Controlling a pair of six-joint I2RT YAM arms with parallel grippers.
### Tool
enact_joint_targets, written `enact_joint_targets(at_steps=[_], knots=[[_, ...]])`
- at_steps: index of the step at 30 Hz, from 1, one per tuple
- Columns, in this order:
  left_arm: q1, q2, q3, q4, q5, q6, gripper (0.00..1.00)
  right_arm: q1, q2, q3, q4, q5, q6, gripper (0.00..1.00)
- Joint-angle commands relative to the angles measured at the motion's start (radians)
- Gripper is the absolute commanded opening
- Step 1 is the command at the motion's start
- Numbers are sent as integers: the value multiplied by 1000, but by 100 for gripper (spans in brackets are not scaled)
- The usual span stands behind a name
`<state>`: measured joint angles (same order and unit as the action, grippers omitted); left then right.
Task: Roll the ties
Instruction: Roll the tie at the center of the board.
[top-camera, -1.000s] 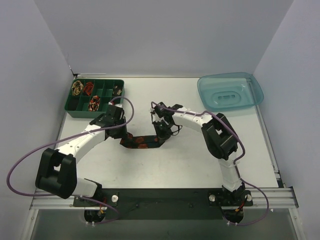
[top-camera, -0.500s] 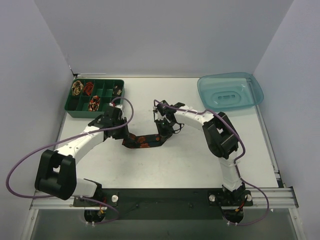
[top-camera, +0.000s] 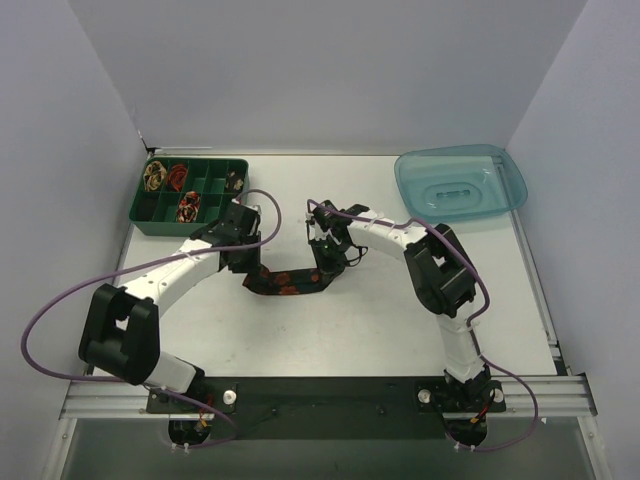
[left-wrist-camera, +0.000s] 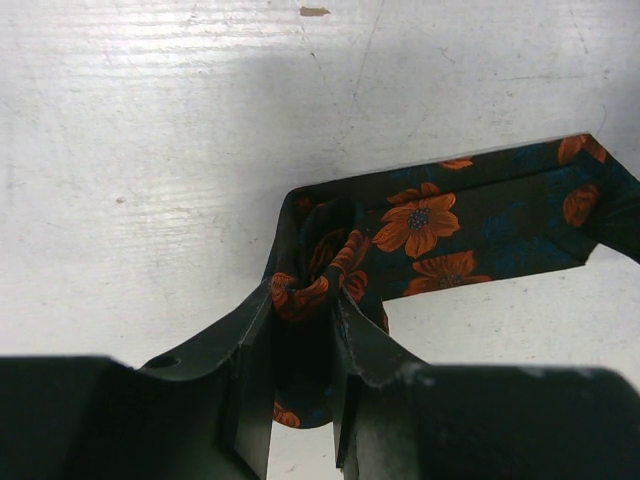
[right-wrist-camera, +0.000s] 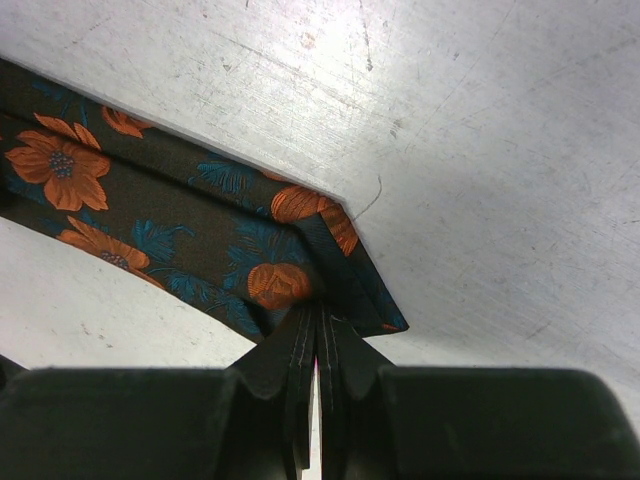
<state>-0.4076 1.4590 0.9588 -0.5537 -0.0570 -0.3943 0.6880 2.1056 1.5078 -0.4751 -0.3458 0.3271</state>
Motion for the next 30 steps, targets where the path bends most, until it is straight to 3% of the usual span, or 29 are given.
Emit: enact_joint_targets(at_steps=[1, 9, 19, 30], knots=[[-37, 30, 93, -96, -144, 40, 26, -5, 51, -14, -88, 100, -28, 4], [-105, 92, 172, -190, -280, 49, 26, -4, 33, -11, -89, 88, -33, 4], [-157, 153, 242, -284, -415, 49, 26, -42, -150, -81, -30, 99, -7, 5], [-316, 299, 317, -387, -535, -14, 26, -117, -184, -150, -10, 108, 12, 5]])
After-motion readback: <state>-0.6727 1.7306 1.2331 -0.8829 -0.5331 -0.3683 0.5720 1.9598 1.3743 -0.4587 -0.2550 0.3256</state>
